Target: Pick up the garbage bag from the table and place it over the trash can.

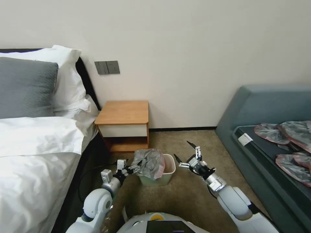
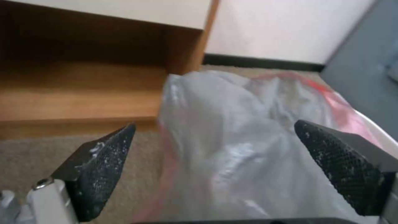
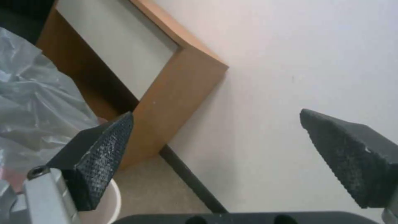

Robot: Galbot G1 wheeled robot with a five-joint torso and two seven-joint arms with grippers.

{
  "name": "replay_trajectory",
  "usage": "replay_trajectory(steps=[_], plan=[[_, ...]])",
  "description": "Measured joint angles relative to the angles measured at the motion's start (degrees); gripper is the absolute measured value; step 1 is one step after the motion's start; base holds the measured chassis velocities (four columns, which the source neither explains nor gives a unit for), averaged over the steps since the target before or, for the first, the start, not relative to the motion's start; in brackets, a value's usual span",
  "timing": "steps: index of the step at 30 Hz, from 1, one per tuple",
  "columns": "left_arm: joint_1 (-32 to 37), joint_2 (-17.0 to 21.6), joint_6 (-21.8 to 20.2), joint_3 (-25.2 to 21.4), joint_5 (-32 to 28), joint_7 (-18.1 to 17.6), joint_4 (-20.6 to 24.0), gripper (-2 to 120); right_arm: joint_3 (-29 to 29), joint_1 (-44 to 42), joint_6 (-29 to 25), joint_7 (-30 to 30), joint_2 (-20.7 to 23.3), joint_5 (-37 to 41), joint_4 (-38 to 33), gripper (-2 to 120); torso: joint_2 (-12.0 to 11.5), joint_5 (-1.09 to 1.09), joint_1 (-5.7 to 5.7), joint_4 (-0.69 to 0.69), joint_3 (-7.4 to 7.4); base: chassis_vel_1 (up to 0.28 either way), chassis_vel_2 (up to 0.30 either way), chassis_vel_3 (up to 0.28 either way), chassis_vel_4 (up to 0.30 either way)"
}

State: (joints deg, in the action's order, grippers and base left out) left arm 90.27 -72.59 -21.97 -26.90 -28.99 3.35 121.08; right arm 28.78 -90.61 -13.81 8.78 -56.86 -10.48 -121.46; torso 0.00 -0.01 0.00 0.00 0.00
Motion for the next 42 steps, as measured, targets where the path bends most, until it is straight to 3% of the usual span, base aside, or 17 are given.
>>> replay_trajectory(steps=[3,8,21,23,27,34,42], plan=[[-0.18,-0.39,0.52,0.31,0.54,-2.13,-0.36,97,0.29,0.02,-0.06,-0.20,-0.09,0.36,0.00,100,0.00,0.00,0.00,0.00,0.00,0.000,0.000,0.000,0.000],[-1.22,-1.73,-4.27,0.69,0.95,-3.14,-0.55,97,0.40,-0.03,-0.28,-0.81,-0.68,0.60,0.05,100,0.00,0.01,0.00,0.00,0.00,0.000,0.000,0.000,0.000],[-2.20,-3.36,-7.05,1.14,4.57,0.54,-1.83,96,-0.17,-0.31,-1.22,-1.20,-1.88,0.36,0.50,100,0.00,0.01,0.00,0.00,0.00,0.000,0.000,0.000,0.000],[-2.47,-3.58,-8.35,0.88,4.58,1.65,-1.81,88,-0.27,-0.21,-1.31,-1.23,-1.84,0.35,0.62,100,0.00,0.01,0.00,0.00,0.00,0.000,0.000,0.000,0.000],[-3.06,-3.84,-9.85,0.39,4.76,2.13,-2.14,88,-0.49,-0.16,-1.41,-1.24,-1.98,0.35,0.63,100,0.00,0.01,0.00,0.00,0.00,0.000,0.000,0.000,0.000],[-3.61,-4.17,-9.94,-0.09,4.61,1.28,-2.94,91,-0.72,-0.12,-1.60,-1.24,-2.04,0.33,0.79,100,0.00,0.01,0.00,-0.01,0.00,0.000,0.000,0.000,0.000],[0.94,-4.99,-9.00,-1.49,3.80,0.98,1.29,96,-0.47,0.11,-1.60,-1.24,-2.25,0.36,0.78,100,0.00,0.01,0.00,0.00,0.00,0.000,0.000,0.000,0.000]])
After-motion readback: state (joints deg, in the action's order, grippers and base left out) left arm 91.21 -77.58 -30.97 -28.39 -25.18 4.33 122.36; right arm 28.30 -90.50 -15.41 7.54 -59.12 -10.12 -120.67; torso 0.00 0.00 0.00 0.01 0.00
